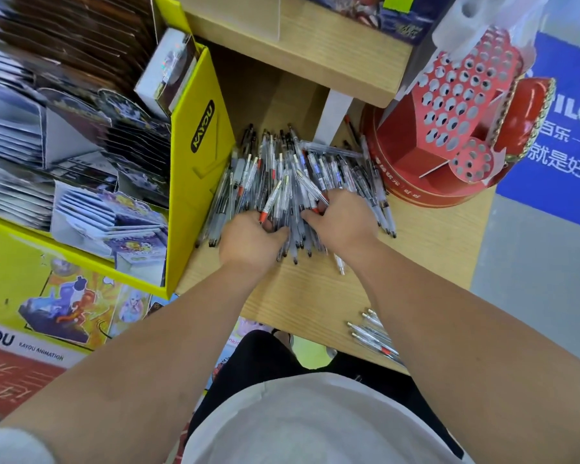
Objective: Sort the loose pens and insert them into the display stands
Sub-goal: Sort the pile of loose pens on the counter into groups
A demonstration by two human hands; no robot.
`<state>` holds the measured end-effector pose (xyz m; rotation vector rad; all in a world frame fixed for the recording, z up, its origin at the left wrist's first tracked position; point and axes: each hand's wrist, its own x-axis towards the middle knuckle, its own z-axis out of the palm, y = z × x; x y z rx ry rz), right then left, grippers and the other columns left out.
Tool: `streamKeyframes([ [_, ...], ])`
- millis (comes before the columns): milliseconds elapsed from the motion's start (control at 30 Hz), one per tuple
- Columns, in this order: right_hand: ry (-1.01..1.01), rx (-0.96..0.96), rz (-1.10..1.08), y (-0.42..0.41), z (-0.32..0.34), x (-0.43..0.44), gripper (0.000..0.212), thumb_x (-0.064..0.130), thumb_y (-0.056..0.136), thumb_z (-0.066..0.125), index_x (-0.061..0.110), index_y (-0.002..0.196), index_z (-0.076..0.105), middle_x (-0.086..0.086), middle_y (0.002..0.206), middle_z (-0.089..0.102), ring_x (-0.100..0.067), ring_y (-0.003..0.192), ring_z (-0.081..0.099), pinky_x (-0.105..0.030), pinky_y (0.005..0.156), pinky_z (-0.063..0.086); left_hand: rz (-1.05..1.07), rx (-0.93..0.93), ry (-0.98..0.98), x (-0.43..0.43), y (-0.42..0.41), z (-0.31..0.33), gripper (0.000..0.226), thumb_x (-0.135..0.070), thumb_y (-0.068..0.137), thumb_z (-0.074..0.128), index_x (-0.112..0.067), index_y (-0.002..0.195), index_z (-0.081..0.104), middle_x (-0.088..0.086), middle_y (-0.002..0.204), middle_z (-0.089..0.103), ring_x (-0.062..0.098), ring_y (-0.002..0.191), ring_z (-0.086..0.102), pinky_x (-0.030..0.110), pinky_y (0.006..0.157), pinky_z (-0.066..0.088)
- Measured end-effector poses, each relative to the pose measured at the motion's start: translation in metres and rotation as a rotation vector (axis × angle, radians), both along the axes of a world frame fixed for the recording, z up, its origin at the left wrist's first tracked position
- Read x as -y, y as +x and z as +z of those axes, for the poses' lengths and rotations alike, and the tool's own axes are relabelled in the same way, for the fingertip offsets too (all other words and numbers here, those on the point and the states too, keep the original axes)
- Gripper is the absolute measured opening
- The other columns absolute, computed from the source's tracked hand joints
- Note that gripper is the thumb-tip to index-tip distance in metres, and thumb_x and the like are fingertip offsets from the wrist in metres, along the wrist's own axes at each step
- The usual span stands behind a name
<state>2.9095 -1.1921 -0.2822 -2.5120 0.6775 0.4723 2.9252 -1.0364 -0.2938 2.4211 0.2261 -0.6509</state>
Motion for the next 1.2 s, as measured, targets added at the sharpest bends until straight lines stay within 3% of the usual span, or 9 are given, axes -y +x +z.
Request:
streamKeyframes([
  [333,0.075,0.044,-0.04,-0.012,0.003,0.001,0.046,0.036,0.084,0.076,0.018,0.059,0.041,0.003,0.053,0.045,-0.013,0.048,0.043,-0.025,0.047,0.027,-0.048,-0.012,-0.048,-0.006,-0.01,0.002,0.033,-0.026,0.084,0.07,-0.013,0.062,0.048,0.002,0.056,0.053,0.019,0.05,0.05,0.025,0.046,0.032],
  [567,0.117,0.038,-0.013,-0.018,0.007,0.003,0.04,0.03,0.092,0.066,0.019,0.061,0.043,0.003,0.052,0.047,-0.016,0.047,0.047,-0.025,0.047,0.031,0.197,-0.17,-0.348,-0.016,-0.014,0.008,0.033,-0.024,0.096,0.061,-0.016,0.069,0.044,-0.003,0.053,0.037,0.011,0.043,0.031,0.024,0.045,0.024],
  [700,0.185,0.034,0.004,-0.023,0.011,0.006,0.039,0.033,0.095,0.064,0.021,0.064,0.044,0.004,0.055,0.045,-0.014,0.048,0.044,-0.027,0.052,0.033,0.221,-0.255,-0.437,-0.024,-0.02,0.015,0.017,-0.028,0.099,0.052,-0.014,0.092,0.056,0.005,0.07,0.048,0.018,0.058,0.042,0.032,0.061,0.035],
  [800,0.316,0.021,-0.061,-0.03,0.017,0.009,0.043,0.036,0.095,0.066,0.023,0.065,0.039,0.004,0.056,0.04,-0.013,0.048,0.038,-0.028,0.053,0.032,0.197,-0.302,-0.538,-0.026,-0.029,0.018,0.014,-0.027,0.098,0.051,-0.015,0.091,0.054,0.009,0.079,0.057,0.024,0.07,0.052,0.039,0.066,0.043],
  [900,0.552,-0.013,-0.206,-0.044,0.022,0.008,0.029,0.037,0.095,0.067,0.016,0.08,0.054,0.006,0.054,0.043,-0.012,0.047,0.038,-0.027,0.053,0.034,0.137,-0.361,-0.675,-0.023,-0.041,0.024,0.01,-0.016,0.106,0.045,-0.012,0.1,0.052,0.011,0.081,0.067,0.024,0.064,0.063,0.036,0.056,0.049],
  [1000,0.673,-0.083,-0.244,-0.057,0.025,-0.002,0.025,0.036,0.095,0.066,0.012,0.091,0.061,0.005,0.057,0.045,-0.014,0.054,0.04,-0.032,0.062,0.037,0.024,-0.343,-0.687,-0.017,-0.051,0.025,0.012,-0.016,0.107,0.045,-0.016,0.107,0.057,0.005,0.081,0.072,0.022,0.072,0.069,0.044,0.068,0.057],
  [1133,0.598,-0.047,-0.223,-0.062,0.031,-0.017,0.03,0.032,0.101,0.057,0.01,0.08,0.06,-0.002,0.062,0.052,-0.016,0.053,0.047,-0.025,0.056,0.044,0.109,-0.414,-0.787,-0.006,-0.055,0.029,0.018,-0.012,0.108,0.043,-0.013,0.116,0.059,0.009,0.093,0.074,0.028,0.077,0.074,0.04,0.067,0.06],
  [1200,0.498,0.015,-0.18,-0.061,0.03,-0.022,0.039,0.039,0.102,0.049,0.005,0.085,0.06,-0.013,0.077,0.063,-0.027,0.07,0.062,-0.036,0.066,0.056,0.185,-0.452,-0.828,0.0,-0.054,0.031,0.018,-0.013,0.109,0.042,-0.014,0.115,0.059,0.008,0.091,0.075,0.026,0.075,0.075,0.041,0.067,0.061],
])
